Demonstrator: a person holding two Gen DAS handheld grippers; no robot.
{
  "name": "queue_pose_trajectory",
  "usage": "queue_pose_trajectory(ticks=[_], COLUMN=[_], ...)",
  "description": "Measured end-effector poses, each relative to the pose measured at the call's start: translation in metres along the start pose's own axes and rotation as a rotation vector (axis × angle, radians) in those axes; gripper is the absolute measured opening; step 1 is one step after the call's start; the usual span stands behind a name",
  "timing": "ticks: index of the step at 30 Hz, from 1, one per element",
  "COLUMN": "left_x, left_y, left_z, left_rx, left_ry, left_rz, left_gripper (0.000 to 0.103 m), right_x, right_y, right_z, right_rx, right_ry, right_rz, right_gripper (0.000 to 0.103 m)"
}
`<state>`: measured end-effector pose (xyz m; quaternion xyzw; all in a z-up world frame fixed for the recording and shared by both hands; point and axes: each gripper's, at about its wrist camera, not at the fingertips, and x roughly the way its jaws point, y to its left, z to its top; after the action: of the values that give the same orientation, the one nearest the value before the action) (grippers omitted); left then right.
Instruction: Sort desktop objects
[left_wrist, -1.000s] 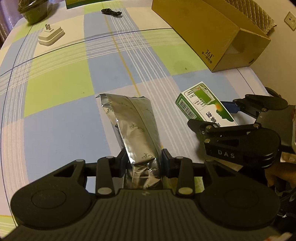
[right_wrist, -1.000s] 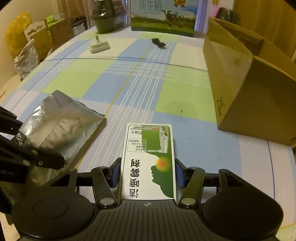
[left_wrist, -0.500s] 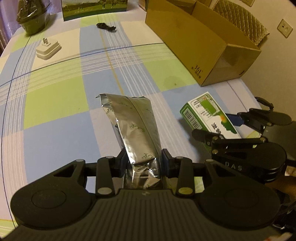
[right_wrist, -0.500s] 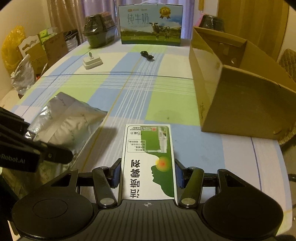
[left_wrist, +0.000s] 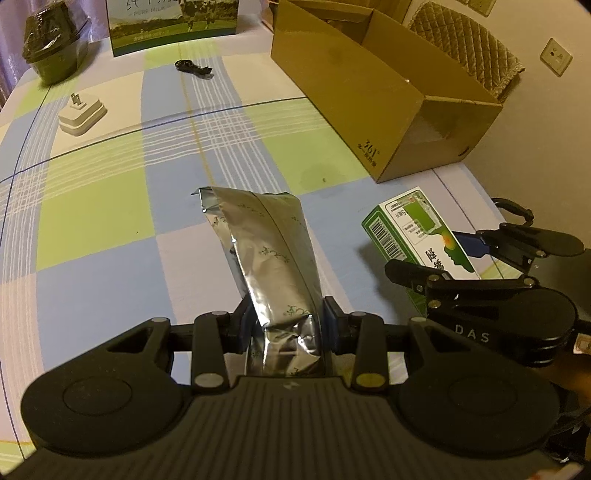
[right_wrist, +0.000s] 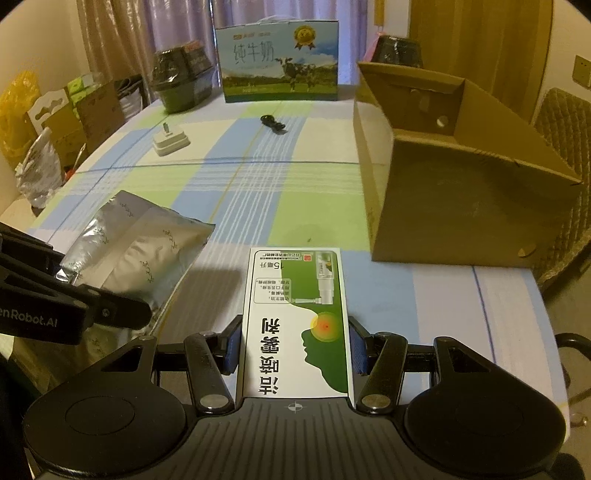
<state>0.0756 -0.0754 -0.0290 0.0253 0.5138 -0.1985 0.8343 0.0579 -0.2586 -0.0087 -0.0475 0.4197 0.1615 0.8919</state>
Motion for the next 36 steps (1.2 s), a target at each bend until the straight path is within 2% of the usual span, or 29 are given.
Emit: queue_pose_trajectory(ticks=[7,12,23,36], left_x=[-0.003,-0.008,-0.019,-0.012], left_y=[-0.010,-0.021,-0.063,-0.101], left_z=[0.010,0.028,0.088,0.152], left_rx=[0.007,0.018,0.086,0.128], left_ry=[-0.019,-0.048,-0.123,-0.164], left_rz=[-0.013,-0.037,-0.111,-0.160], left_gripper=[0.033,0.033,0.033,0.033], right_x=[-0.011,-0.024,-0.069,-0.075], right_y=[-0.012,-0.030,-0.083,-0.135], right_z=[0.004,0.015,0.057,0.101], right_rx=[0.021,0.055,0.104,0.150], right_ry=[-0.021,-0.057,-0.167,-0.207], right_rz=[-0.022,-0.053,-0.137,-0.157], right_gripper=[0.052,0.052,0.052,0.052])
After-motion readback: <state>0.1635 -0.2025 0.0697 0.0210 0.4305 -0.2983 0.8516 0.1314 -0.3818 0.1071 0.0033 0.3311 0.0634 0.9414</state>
